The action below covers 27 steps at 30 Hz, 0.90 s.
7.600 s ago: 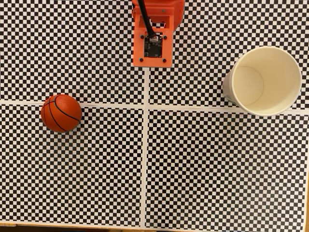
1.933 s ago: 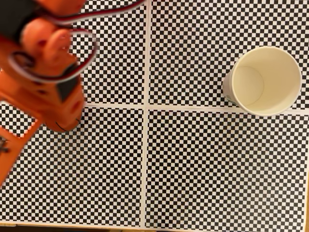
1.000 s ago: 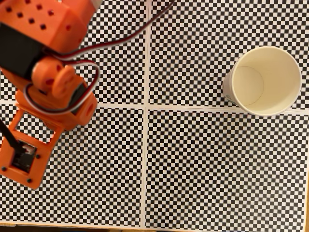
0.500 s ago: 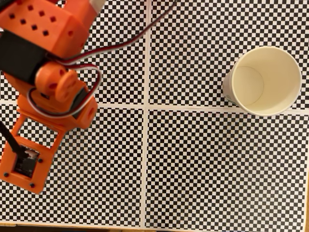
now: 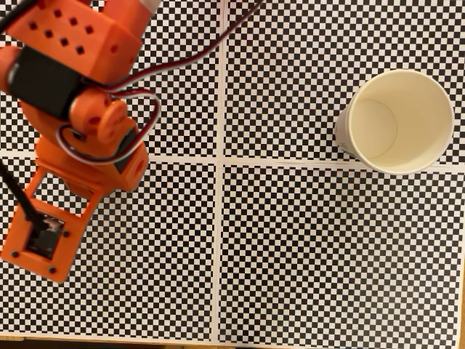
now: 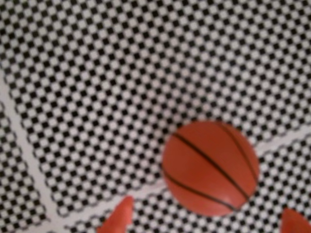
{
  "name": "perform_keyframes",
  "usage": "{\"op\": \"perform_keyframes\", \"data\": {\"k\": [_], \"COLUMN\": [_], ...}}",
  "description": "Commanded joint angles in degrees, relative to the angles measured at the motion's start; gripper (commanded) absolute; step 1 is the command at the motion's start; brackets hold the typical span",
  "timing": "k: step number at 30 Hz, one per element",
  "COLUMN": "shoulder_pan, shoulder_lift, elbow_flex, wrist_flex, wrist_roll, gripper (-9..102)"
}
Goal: Grasp basketball and place into cup.
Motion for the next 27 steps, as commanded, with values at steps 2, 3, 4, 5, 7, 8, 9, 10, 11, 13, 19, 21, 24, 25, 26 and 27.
{"op": "perform_keyframes", "data": {"k": [2, 3, 4, 5, 7, 8, 9, 10, 11, 13, 19, 21, 24, 25, 26, 27], "shoulder_pan": [1.4, 1.7, 2.0, 2.3, 2.9, 3.2, 3.4, 3.5, 3.6, 3.7, 3.2, 3.2, 3.5, 3.6, 3.7, 3.8], "shoulder_lift": [4.7, 4.9, 4.9, 4.9, 4.8, 4.7, 4.5, 4.3, 4.0, 3.3, 1.6, 1.1, -0.4, -0.7, -1.1, -1.3], "elbow_flex": [3.0, 3.5, 3.5, 3.5, 3.4, 3.3, 3.3, 3.3, 3.3, 3.5, 4.7, 4.6, 4.2, 4.2, 4.2, 4.2], "wrist_flex": [-5.5, -6.2, -6.4, -6.6, -7.1, -7.5, -8.1, -8.9, -9.4, -10.9, -14.4, -15.0, -15.0, -15.0, -15.0, -15.0], "wrist_roll": [-0.3, -0.4, -0.4, -0.4, -0.2, -0.2, -0.2, 0.0, 0.2, 0.4, 2.0, 2.2, 1.4, 1.1, 0.8, 0.7], "gripper": [44, 44, 44, 44, 44, 44, 44, 44, 44, 45, 46, 47, 47, 47, 47, 47]}}
